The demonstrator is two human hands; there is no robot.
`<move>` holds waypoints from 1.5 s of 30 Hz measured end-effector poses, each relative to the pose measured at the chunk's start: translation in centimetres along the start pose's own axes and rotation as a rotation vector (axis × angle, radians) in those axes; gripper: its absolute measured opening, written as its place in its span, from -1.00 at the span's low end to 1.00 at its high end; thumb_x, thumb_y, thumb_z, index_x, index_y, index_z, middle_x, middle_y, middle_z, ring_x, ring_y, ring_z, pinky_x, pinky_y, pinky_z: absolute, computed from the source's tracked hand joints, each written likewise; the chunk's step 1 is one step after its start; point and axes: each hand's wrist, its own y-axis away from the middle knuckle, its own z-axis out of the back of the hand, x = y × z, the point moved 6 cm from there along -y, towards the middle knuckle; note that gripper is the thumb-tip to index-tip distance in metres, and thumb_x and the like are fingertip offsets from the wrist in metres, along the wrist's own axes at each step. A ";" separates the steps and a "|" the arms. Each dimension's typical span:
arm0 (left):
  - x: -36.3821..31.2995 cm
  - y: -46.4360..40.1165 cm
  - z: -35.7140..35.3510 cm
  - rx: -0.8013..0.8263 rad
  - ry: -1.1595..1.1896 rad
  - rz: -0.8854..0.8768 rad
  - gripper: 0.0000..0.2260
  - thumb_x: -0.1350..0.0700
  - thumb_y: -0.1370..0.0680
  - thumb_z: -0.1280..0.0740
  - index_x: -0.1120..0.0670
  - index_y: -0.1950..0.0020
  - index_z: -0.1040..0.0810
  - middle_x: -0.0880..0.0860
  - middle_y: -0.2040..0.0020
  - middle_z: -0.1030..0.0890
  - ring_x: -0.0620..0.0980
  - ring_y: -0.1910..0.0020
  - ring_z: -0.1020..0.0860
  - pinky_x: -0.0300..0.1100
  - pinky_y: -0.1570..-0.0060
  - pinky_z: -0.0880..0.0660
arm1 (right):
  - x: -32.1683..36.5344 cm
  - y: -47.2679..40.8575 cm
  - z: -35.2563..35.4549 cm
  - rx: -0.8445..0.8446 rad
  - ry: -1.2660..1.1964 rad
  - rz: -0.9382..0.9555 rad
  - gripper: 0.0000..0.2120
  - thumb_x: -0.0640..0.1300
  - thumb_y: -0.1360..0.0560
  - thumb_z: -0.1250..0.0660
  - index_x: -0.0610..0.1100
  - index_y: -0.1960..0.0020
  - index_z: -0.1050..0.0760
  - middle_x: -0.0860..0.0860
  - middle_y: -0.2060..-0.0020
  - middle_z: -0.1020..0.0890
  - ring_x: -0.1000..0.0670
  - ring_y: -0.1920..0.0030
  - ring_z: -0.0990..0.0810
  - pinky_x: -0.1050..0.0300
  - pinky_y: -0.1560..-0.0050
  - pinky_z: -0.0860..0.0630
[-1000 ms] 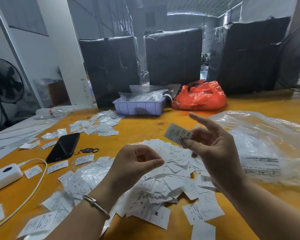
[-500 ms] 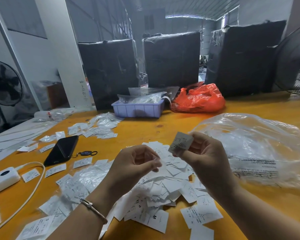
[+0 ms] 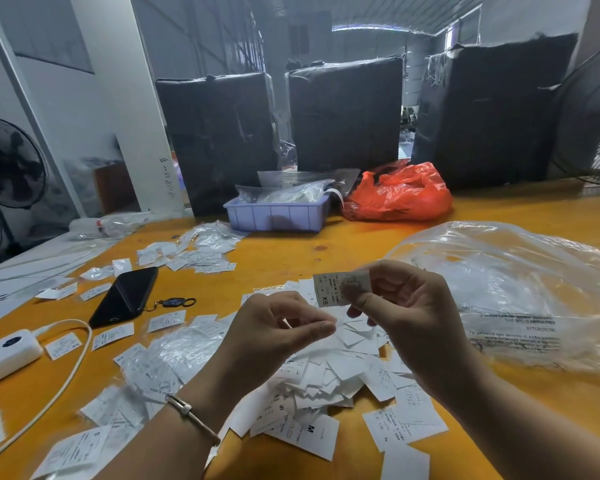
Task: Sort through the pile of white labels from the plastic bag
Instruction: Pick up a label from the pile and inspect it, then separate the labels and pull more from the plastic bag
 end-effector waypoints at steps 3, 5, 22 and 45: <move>-0.1 0.0 0.0 0.013 -0.015 -0.003 -0.78 -0.05 -0.34 -0.49 0.03 0.11 -0.75 0.02 0.21 -0.68 0.10 0.18 -0.61 0.08 0.17 -0.58 | 0.0 -0.1 0.1 -0.010 0.024 0.013 -0.78 -0.41 -0.43 -0.39 -0.11 0.18 -0.63 -0.03 0.29 -0.70 0.07 0.35 -0.62 0.35 0.35 -0.45; -0.1 0.0 0.0 0.011 -0.009 -0.001 -0.79 -0.04 -0.34 -0.50 0.03 0.11 -0.75 0.02 0.22 -0.67 0.14 0.18 -0.60 0.15 0.18 -0.57 | 0.1 -0.2 0.0 -0.004 0.029 0.022 -0.79 -0.40 -0.44 -0.39 -0.10 0.19 -0.63 -0.04 0.29 -0.69 0.06 0.33 -0.61 0.33 0.33 -0.47; -0.7 0.2 0.0 -0.019 0.027 -0.010 -0.79 0.01 -0.30 -0.55 0.13 0.22 -0.71 0.15 0.23 -0.67 0.32 0.19 -0.59 0.27 0.19 -0.56 | 1.6 0.2 0.3 -0.040 0.235 0.147 -0.73 -0.37 -0.42 -0.43 0.01 0.16 -0.59 0.10 0.30 -0.68 0.11 0.27 -0.64 -0.01 0.24 -0.58; -0.8 0.2 0.2 -0.005 0.133 0.009 -0.70 0.03 -0.32 -0.54 0.22 0.15 -0.59 0.07 0.27 -0.62 0.01 0.27 -0.55 -0.14 0.24 -0.50 | -0.1 -0.4 -0.6 0.179 0.286 0.076 -0.87 -0.20 -0.44 -0.44 -0.03 0.26 -0.65 0.22 0.37 -0.61 0.15 0.33 -0.54 0.38 0.32 -0.38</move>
